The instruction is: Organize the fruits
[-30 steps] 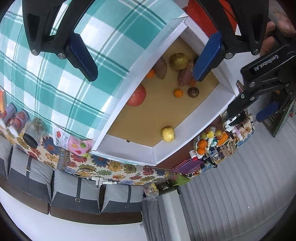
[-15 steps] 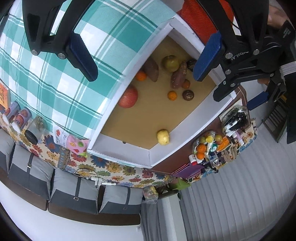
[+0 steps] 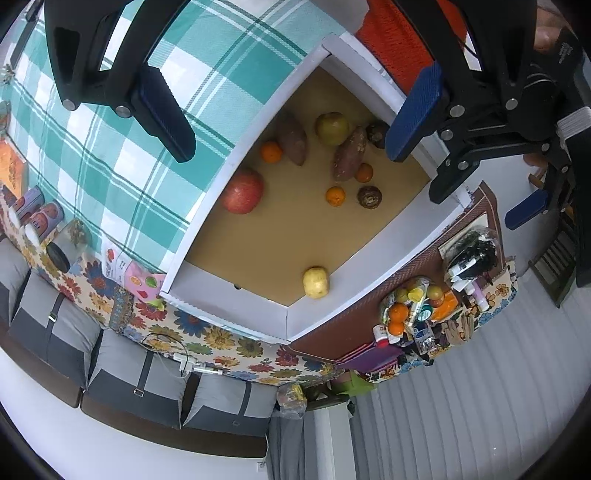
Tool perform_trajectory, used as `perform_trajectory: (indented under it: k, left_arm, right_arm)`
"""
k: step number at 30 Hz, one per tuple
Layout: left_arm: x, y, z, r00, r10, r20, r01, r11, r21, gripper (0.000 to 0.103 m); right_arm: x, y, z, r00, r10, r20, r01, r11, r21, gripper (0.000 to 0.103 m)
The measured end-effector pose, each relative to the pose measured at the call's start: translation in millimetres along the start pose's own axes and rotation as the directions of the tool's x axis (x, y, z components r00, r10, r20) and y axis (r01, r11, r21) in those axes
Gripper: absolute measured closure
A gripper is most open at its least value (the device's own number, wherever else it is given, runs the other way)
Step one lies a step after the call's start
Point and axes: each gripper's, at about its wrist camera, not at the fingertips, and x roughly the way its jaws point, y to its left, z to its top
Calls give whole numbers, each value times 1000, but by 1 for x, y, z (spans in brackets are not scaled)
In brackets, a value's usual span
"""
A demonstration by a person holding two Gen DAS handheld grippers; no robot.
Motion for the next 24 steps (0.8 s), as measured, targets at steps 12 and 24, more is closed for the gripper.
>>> perform_trajectory:
  k: [12,24]
  left_arm:
    - [3,7,0,1000,-11,-18,10,1000,-27,1]
    - [7,8,-1,1000,2,-28,-3,1000,-30,1]
  right_arm:
    - [7,-1,2,999,-27,-17,27,1000,-13,1]
    - [9,3,2,999,-29,-19,29,999,-19,1]
